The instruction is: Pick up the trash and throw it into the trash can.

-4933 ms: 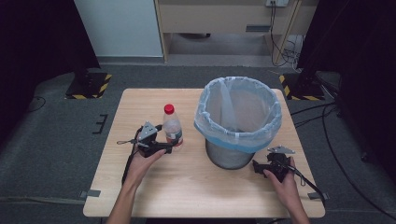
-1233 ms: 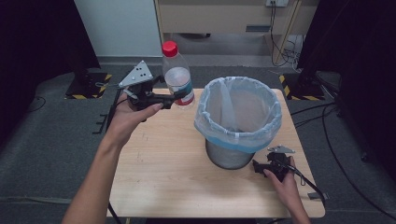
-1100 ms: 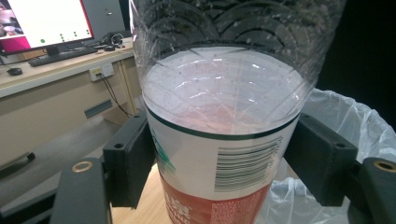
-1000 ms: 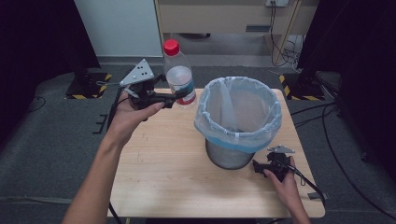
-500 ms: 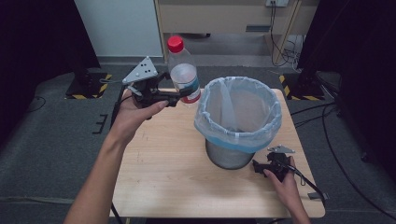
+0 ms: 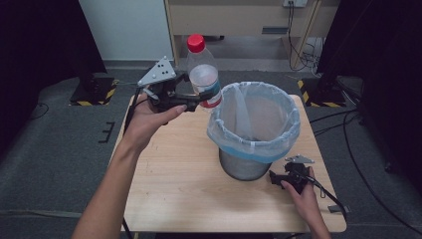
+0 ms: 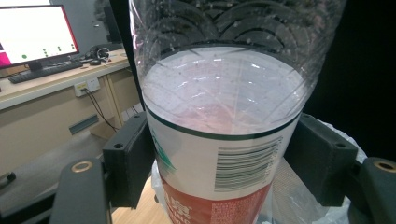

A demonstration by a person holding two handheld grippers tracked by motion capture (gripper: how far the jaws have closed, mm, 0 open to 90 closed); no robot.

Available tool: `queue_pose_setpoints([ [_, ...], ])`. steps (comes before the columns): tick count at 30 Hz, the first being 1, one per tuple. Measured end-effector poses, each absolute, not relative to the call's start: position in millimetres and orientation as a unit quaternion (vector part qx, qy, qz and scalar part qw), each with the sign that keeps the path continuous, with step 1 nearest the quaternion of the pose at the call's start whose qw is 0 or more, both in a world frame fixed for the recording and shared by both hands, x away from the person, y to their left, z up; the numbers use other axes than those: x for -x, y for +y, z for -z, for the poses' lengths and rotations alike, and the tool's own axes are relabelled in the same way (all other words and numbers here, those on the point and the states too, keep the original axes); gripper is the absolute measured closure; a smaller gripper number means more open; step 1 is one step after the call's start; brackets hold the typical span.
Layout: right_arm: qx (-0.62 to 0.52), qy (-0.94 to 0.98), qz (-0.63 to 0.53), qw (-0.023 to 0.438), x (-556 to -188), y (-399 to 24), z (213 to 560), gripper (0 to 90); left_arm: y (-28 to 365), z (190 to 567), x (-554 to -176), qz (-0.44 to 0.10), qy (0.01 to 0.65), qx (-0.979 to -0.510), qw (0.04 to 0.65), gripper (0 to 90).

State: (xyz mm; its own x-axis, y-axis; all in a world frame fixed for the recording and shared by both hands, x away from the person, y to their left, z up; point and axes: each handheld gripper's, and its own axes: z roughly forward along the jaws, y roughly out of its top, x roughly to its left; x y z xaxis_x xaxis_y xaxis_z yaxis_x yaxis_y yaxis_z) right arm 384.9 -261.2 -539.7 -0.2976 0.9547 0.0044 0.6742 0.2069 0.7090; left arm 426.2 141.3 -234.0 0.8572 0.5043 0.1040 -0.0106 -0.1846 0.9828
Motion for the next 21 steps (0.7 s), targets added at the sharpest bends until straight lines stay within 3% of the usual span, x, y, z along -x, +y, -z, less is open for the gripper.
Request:
queue_pose_setpoints([
  [21, -0.545, 0.744, -0.311, 0.228, -385, -262, 540, 0.4, 119, 236, -430, -0.197, 0.157, -0.746, 0.616, 27.3],
])
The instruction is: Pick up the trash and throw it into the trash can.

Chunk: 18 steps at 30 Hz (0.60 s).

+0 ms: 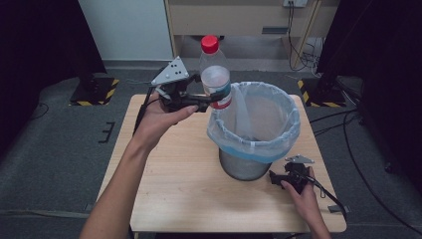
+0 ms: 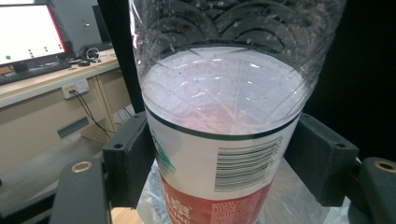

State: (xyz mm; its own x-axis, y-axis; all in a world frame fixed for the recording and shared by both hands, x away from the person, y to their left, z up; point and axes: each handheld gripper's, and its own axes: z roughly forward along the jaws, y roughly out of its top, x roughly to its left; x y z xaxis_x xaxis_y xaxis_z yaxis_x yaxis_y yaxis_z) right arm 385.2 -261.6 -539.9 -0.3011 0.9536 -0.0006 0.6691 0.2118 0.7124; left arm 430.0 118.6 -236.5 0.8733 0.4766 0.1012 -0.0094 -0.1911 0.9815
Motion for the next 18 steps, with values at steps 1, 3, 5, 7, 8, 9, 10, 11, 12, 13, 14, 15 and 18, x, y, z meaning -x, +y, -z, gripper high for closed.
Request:
queue_pose_setpoints([
  [1, -0.545, 0.744, -0.311, 0.228, -385, -262, 540, 0.4, 116, 238, -431, -0.196, 0.157, -0.747, 0.616, 27.3],
  [3, -0.544, 0.745, -0.311, 0.229, -385, -262, 540, 0.4, 114, 238, -432, -0.195, 0.158, -0.748, 0.615, 27.3],
  [5, -0.545, 0.744, -0.311, 0.228, -385, -262, 540, 0.4, 113, 239, -432, -0.195, 0.158, -0.748, 0.615, 27.3],
  [7, -0.545, 0.744, -0.311, 0.229, -385, -262, 540, 0.4, 111, 239, -433, -0.193, 0.159, -0.746, 0.617, 27.2],
  [8, -0.544, 0.745, -0.311, 0.229, -385, -262, 540, 0.4, 109, 239, -434, -0.192, 0.158, -0.746, 0.618, 27.3],
  [9, -0.544, 0.745, -0.311, 0.229, -385, -262, 540, 0.4, 109, 239, -434, -0.192, 0.158, -0.746, 0.618, 27.2],
  [10, -0.545, 0.744, -0.311, 0.228, -385, -262, 540, 0.4, 107, 240, -434, -0.191, 0.158, -0.747, 0.617, 27.2],
  [11, -0.545, 0.744, -0.311, 0.228, -385, -262, 540, 0.4, 106, 240, -434, -0.191, 0.157, -0.748, 0.616, 27.2],
  [12, -0.545, 0.744, -0.311, 0.228, -385, -262, 540, 0.4, 105, 240, -434, -0.191, 0.155, -0.749, 0.615, 27.2],
  [13, -0.545, 0.744, -0.311, 0.228, -385, -262, 540, 0.4, 103, 241, -434, -0.189, 0.155, -0.750, 0.614, 27.2],
  [14, -0.544, 0.745, -0.311, 0.229, -385, -262, 540, 0.4, 101, 242, -434, -0.188, 0.154, -0.752, 0.612, 27.2],
  [15, -0.545, 0.744, -0.311, 0.228, -385, -262, 540, 0.4, 100, 243, -434, -0.187, 0.154, -0.753, 0.611, 27.2],
  [18, -0.544, 0.745, -0.311, 0.229, -385, -262, 540, 0.4, 98, 244, -435, -0.185, 0.154, -0.754, 0.611, 27.2],
])
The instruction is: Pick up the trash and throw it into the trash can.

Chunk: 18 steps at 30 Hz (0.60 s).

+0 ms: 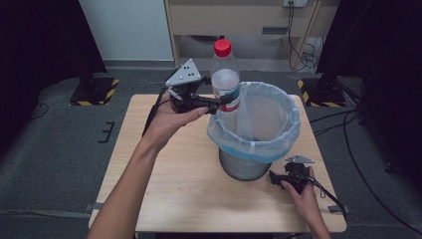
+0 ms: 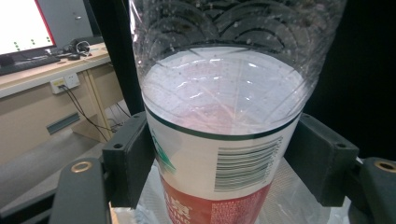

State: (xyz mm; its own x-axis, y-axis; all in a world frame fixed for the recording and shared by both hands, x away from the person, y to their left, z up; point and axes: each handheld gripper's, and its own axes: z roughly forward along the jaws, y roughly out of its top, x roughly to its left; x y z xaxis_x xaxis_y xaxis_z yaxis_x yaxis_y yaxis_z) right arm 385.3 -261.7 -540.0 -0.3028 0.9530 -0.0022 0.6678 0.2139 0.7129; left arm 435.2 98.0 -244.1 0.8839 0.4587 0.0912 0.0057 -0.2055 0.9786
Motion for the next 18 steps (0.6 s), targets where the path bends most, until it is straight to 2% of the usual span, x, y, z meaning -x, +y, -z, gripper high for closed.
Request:
queue_pose_setpoints([
  [18, -0.546, 0.744, -0.311, 0.228, -385, -262, 540, 0.4, 83, 251, -443, -0.176, 0.157, -0.759, 0.606, 27.1],
])
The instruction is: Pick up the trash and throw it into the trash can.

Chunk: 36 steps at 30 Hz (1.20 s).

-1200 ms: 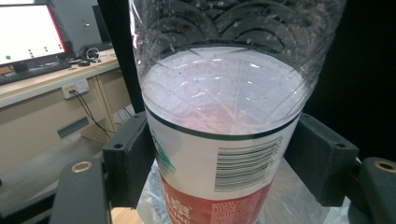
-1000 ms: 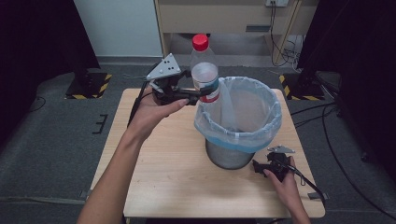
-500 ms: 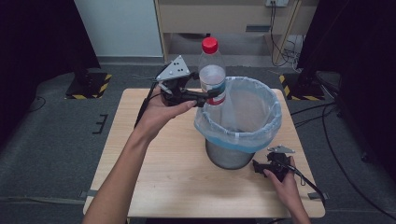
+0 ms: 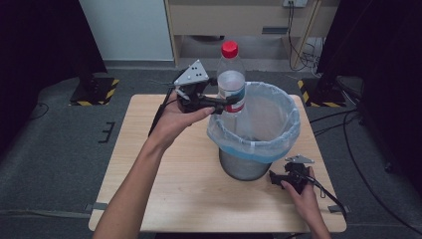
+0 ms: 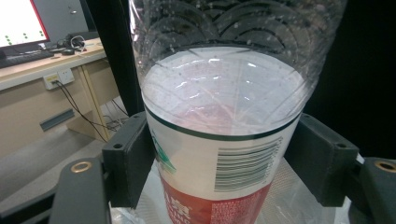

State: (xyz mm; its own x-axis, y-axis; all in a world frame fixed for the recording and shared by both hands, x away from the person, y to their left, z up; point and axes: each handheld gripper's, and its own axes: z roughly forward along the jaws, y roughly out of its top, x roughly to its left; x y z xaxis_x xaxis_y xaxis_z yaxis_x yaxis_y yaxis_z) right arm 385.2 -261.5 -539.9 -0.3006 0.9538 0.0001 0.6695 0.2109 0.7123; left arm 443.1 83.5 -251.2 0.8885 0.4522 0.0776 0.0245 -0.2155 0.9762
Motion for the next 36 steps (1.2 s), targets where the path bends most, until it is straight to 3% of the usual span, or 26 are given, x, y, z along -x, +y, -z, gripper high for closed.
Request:
queue_pose_setpoints([
  [12, -0.545, 0.744, -0.311, 0.228, -385, -262, 540, 0.4, 71, 264, -454, -0.170, 0.166, -0.774, 0.587, 26.8],
  [18, -0.544, 0.745, -0.311, 0.229, -385, -262, 540, 0.4, 77, 268, -458, -0.176, 0.188, -0.766, 0.589, 15.2],
  [27, -0.547, 0.744, -0.311, 0.226, -385, -261, 540, 0.4, 133, 270, -461, -0.222, 0.247, -0.740, 0.585, 11.4],
  [36, -0.546, 0.745, -0.310, 0.226, -385, -262, 540, 0.4, 171, 306, -467, -0.229, 0.308, -0.745, 0.545, 6.1],
])
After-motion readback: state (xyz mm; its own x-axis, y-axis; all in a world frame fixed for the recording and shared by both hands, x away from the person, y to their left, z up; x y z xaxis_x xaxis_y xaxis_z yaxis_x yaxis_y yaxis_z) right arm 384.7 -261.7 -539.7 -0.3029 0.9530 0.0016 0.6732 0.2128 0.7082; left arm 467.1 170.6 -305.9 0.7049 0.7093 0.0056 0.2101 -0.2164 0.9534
